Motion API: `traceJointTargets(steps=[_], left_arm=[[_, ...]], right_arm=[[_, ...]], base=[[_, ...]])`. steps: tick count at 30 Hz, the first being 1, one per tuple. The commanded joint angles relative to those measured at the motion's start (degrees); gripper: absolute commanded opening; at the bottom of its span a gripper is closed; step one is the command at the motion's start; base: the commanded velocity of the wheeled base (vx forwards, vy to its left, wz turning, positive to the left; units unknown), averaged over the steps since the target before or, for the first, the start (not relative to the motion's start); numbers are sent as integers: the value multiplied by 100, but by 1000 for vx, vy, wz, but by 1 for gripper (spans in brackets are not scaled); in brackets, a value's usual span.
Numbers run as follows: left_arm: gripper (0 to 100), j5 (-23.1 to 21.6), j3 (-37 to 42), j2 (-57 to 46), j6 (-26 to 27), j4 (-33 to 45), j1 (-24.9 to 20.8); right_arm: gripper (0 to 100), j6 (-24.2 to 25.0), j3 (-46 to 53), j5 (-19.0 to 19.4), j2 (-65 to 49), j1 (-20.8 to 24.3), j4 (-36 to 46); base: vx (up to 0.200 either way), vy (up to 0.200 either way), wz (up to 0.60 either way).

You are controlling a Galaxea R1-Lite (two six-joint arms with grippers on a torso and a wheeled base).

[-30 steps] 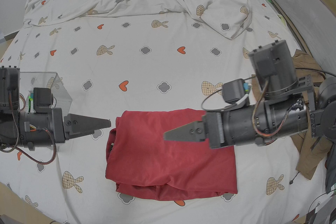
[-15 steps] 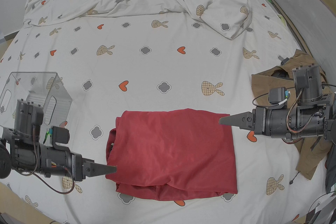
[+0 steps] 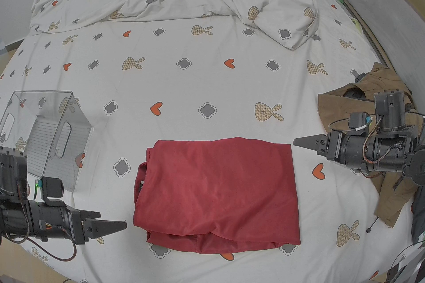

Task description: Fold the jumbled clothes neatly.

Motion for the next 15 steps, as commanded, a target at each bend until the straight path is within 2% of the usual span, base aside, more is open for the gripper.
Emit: traceJointTargets(steps=[1, 2, 4, 6, 8, 9, 11, 12, 15], left_arm=[[100, -120, 174, -20, -21, -26, 10], [100, -137, 174, -11, -29, -26, 10], [100, -638, 166, 358, -188, -70, 63], [100, -1526, 157, 771, -170, -140, 379], [100, -1667, 157, 842, -144, -166, 450], [100, -2132, 157, 1123, -38, -395, 652], [100, -2343, 174, 1413, 94, -676, 819], [100, -2387, 227, 1800, 322, -975, 960], [100, -2396, 262, 2125, 586, -1133, 1047]], right_arm=[[100, 2, 435, 150, 61, -35, -416], [100, 2, 444, 159, 69, -35, -442], [100, 2, 690, 414, 105, -35, -706], [100, 55, 778, 616, 105, -114, -767], [100, 64, 769, 625, 113, -132, -767], [100, 64, 760, 651, 122, -273, -767], [100, 64, 769, 669, 122, -343, -776], [100, 29, 795, 731, 113, -396, -785], [100, -94, 874, 713, 122, -431, -873]], base=[[0, 0, 0], [0, 0, 0], [0, 0, 0], [0, 0, 0], [0, 0, 0], [0, 0, 0], [0, 0, 0], [0, 0, 0], [0, 0, 0]])
